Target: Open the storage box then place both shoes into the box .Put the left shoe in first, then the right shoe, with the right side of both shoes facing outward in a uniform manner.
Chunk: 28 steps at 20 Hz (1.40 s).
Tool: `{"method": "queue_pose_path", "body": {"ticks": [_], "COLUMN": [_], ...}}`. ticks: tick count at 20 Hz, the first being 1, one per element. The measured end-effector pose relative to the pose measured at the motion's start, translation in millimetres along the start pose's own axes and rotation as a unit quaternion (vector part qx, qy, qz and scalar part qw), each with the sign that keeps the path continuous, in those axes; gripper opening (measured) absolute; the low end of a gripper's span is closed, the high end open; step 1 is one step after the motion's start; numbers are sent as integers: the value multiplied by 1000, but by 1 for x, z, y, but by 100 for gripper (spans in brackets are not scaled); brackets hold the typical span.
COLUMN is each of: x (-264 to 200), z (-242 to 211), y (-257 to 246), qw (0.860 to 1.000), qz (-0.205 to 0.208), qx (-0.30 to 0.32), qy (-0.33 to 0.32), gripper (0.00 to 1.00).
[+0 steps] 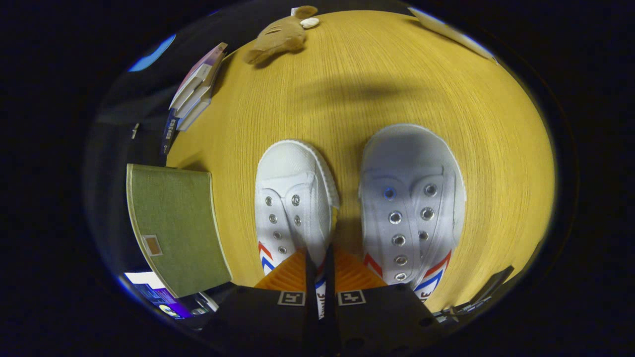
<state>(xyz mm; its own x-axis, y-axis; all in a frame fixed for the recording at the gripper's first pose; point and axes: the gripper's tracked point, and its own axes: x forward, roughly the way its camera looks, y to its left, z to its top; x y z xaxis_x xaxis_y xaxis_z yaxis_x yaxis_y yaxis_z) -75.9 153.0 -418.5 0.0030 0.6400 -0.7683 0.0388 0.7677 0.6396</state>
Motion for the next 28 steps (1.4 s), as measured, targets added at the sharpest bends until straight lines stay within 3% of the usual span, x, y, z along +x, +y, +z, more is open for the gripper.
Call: {"method": "queue_pose_path", "body": {"ticks": [8, 17, 22, 28], "x": [-67, -128, -116, -58], "z": [11, 8, -15, -52], "y": [52, 203, 285, 340], "qw": [997, 991, 989, 994], "qz": [35, 95, 125, 103], "qx": [29, -26, -31, -22], "qy": [-59, -88, -68, -13], "gripper": [9, 9, 8, 8]}}
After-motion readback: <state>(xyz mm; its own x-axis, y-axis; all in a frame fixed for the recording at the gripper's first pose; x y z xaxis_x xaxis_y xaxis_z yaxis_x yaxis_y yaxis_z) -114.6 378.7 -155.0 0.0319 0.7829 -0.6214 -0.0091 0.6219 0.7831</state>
